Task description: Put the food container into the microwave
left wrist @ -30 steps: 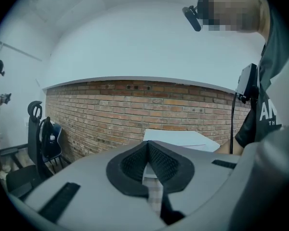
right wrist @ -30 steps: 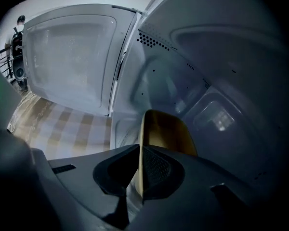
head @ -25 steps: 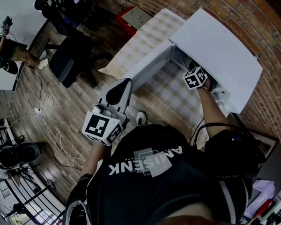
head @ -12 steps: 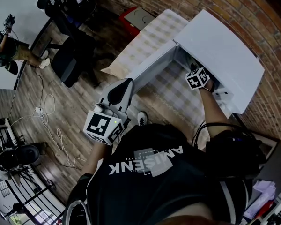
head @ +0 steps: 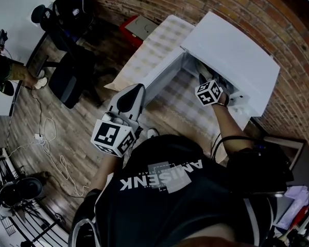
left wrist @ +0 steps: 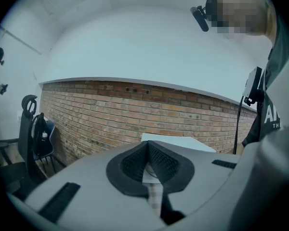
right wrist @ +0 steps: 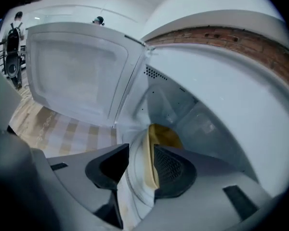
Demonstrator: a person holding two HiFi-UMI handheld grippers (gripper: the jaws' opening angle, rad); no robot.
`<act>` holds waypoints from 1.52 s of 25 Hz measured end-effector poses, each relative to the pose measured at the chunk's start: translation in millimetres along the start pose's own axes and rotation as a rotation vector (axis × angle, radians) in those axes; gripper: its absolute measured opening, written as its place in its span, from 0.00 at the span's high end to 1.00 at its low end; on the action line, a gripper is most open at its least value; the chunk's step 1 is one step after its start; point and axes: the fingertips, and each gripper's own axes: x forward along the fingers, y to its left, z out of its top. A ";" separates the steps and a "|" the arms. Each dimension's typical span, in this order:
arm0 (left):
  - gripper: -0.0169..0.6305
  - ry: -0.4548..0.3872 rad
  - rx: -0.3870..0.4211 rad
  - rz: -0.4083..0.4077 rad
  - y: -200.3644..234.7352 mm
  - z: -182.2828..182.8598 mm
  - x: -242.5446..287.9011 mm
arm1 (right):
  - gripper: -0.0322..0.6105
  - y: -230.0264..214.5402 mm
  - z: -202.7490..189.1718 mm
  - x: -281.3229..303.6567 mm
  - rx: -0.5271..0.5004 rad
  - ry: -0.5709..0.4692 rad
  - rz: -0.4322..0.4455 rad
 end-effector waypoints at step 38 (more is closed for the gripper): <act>0.95 -0.077 -0.034 -0.317 -77.8 24.3 74.9 | 0.86 -61.6 79.6 -283.2 0.321 -0.519 -0.022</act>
